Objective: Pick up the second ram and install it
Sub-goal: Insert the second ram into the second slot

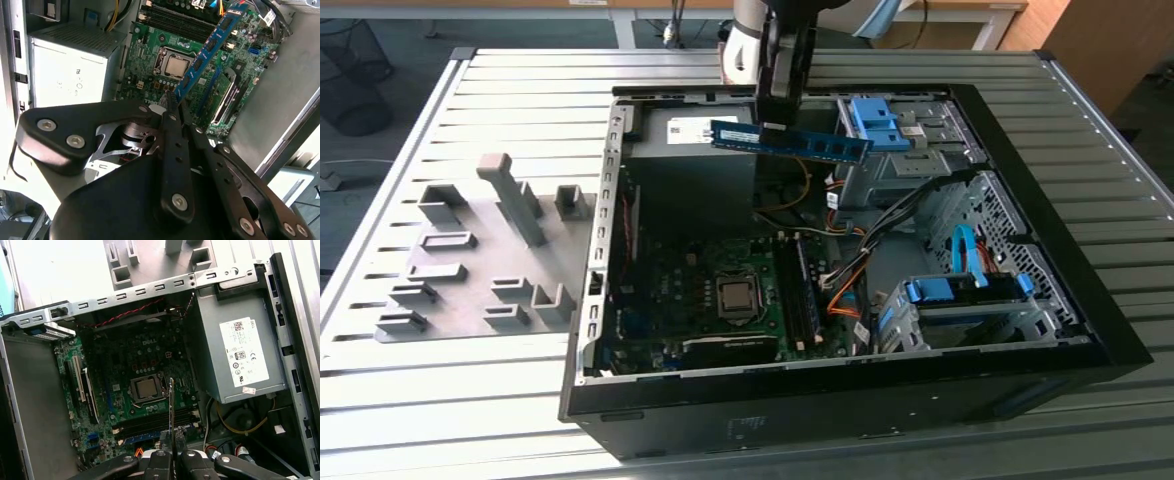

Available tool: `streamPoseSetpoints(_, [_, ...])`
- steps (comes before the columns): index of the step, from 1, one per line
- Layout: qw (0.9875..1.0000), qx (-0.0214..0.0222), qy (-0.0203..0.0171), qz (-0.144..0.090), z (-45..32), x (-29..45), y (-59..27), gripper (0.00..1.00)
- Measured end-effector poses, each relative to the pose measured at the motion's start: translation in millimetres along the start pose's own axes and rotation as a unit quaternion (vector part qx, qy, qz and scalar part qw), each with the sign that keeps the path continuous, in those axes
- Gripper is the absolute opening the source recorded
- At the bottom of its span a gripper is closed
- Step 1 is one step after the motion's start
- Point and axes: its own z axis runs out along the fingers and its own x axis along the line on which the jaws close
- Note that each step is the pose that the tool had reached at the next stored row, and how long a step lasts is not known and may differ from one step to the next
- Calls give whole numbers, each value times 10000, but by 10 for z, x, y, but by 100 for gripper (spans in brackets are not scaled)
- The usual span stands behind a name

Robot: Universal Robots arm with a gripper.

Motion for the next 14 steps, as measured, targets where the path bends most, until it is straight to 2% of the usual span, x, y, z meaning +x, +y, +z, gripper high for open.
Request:
streamPoseSetpoints(5, [10000, 0, 0, 32, 0, 0, 0, 14])
streamPoseSetpoints(8, [9996, 0, -4, 278, 1, 0, 0, 14])
streamPoseSetpoints(11, [9985, 0, -10, 552, 4, 0, 0, 14])
streamPoseSetpoints(14, [9966, -1, -17, 821, 8, 0, 0, 14])
